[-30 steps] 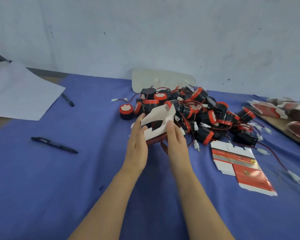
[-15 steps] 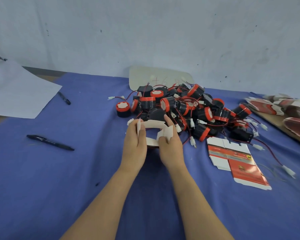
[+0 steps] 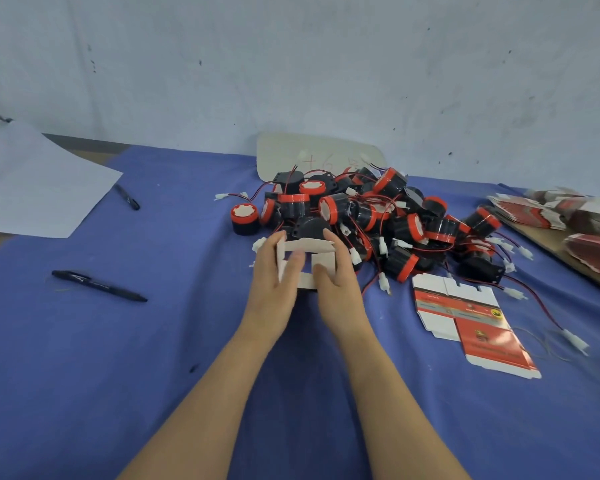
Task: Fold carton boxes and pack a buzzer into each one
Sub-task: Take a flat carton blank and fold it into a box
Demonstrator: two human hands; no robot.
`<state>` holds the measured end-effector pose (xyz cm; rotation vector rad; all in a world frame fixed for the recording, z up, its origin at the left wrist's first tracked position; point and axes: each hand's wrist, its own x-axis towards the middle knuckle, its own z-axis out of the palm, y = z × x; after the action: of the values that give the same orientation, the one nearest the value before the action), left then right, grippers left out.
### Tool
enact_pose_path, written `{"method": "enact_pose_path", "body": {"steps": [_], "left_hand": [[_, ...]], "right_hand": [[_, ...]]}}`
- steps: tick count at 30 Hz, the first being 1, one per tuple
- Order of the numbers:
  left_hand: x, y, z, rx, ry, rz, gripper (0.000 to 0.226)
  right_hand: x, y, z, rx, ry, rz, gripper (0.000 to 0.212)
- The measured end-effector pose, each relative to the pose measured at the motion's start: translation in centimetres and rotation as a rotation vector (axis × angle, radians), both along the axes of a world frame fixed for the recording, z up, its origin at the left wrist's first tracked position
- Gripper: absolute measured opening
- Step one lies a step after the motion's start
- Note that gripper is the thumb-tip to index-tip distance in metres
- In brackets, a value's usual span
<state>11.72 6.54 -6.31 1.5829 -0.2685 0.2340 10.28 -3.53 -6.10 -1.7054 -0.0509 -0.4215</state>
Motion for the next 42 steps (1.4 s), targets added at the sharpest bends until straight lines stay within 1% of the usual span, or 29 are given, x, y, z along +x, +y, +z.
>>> {"method": "enact_pose_path", "body": {"steps": [2,4,6,10,12,14,16,19,20,21,24,27,29,31,33,36,39,40,42], "left_hand": [[-0.4,-0.3,0.1,-0.029,-0.031,-0.111,0.056],[-0.5,-0.4,0.1,-0.076,-0.022,-0.165,0.050],[-0.3,-0.4,0.0,-0.077,-0.015,-0.145,0.042],[-0.2,-0.4,-0.4,0.104,-0.096,-0.057,0.034],[-0.2,-0.2,-0.6,0.144,-0.115,-0.018,0.034],[-0.2,0.1,-0.5,0.103,-0.093,0.035,0.033],[0.0,0.3,-0.2,0.062,-0.053,0.058,0.035],[0.1,0.5,-0.3,0.056,-0.026,0.059,0.039],[0.1,0.5,-0.3,0.063,-0.024,0.061,0.041],[0.1,0.5,-0.2,0.070,-0.022,0.062,0.042],[0.1,0.5,0.0,0.066,-0.024,0.057,0.042],[0.0,0.7,0.3,-0.033,0.003,0.024,0.036],[-0.1,0.9,0.7,-0.135,0.021,-0.002,0.043],[-0.2,1.0,0.8,-0.215,0.050,-0.016,0.044],[-0.2,1.0,0.9,-0.281,0.080,-0.032,0.038],[-0.2,0.7,1.0,-0.348,0.095,-0.043,0.036],[-0.3,0.4,1.0,-0.346,0.099,0.012,0.031],[-0.2,0.3,1.0,-0.307,0.096,0.041,0.031],[-0.2,0.0,0.8,-0.208,0.094,0.063,0.039]], "right_hand": [[0.2,-0.4,0.2,0.017,-0.011,-0.043,0.051],[0.1,-0.6,0.1,0.033,-0.007,-0.048,0.048],[0.1,-0.6,0.1,0.053,-0.005,-0.038,0.046],[0.2,-0.6,0.1,0.089,-0.030,-0.029,0.042],[0.1,-0.4,0.2,0.070,-0.050,-0.017,0.043],[-0.1,-0.1,0.3,0.068,-0.061,0.022,0.045],[-0.1,0.0,0.3,0.116,-0.054,0.093,0.043],[-0.3,-0.2,0.4,0.208,-0.005,0.217,0.022],[-0.3,-0.3,0.3,0.206,0.002,0.238,0.015],[-0.4,-0.4,0.4,0.201,0.010,0.254,0.014],[-0.4,-0.8,0.6,0.164,0.035,0.276,0.023],[-0.5,-1.2,0.6,0.078,0.045,0.272,0.016],[-0.5,-1.5,0.6,0.000,0.054,0.253,0.031],[-0.5,-1.5,0.7,-0.103,0.053,0.186,0.039],[-0.5,-1.5,0.6,-0.199,0.047,0.104,0.039],[-0.4,-1.2,0.2,-0.266,0.054,0.021,0.038],[-0.2,-0.9,0.0,-0.295,0.006,-0.039,0.037],[-0.1,-0.9,0.1,-0.275,-0.024,-0.063,0.036],[0.0,-0.8,0.2,-0.202,-0.061,-0.099,0.035]]}}
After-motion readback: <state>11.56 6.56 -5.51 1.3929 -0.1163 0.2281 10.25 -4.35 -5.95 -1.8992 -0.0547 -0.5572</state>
